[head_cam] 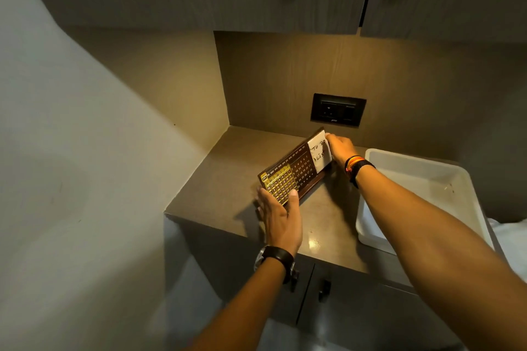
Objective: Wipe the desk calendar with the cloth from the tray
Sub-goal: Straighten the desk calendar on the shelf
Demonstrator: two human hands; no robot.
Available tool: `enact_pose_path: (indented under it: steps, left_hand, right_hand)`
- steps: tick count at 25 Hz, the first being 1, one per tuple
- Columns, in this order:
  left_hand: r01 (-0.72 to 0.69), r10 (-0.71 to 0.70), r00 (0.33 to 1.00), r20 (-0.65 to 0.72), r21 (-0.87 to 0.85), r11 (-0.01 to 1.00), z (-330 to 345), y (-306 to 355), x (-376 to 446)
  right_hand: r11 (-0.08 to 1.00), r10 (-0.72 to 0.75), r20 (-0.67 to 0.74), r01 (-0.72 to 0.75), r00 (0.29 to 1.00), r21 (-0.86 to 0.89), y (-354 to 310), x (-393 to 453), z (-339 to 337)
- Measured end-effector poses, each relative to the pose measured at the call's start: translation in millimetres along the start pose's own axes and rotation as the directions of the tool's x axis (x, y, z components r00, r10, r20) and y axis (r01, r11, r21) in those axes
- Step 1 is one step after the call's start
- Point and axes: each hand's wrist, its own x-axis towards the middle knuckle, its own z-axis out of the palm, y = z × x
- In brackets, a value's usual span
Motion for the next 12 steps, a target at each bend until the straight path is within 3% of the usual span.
enact_pose_path:
  steps: [5,9,12]
  left_hand:
    - [0.057,-0.053,0.998,0.037,-0.127,0.99,-41,25,53]
    - [0.088,-0.08,0.995,0.062,-0.133,0.987,-61,46,94]
    - [0.08,-0.066,0.989,0.131,-0.104,0.991,-68,50,112]
  right_hand:
    - [0.998,-0.01,-0.123,0.016,0.992,0.055,-4,-35,-14]
    - [0.997,0.037,-0.131,-0.028,0.991,0.067,16,-65,-10]
    - [0.987,0.09,-0.21,-0.058,0.974,0.152,28,-83,-1]
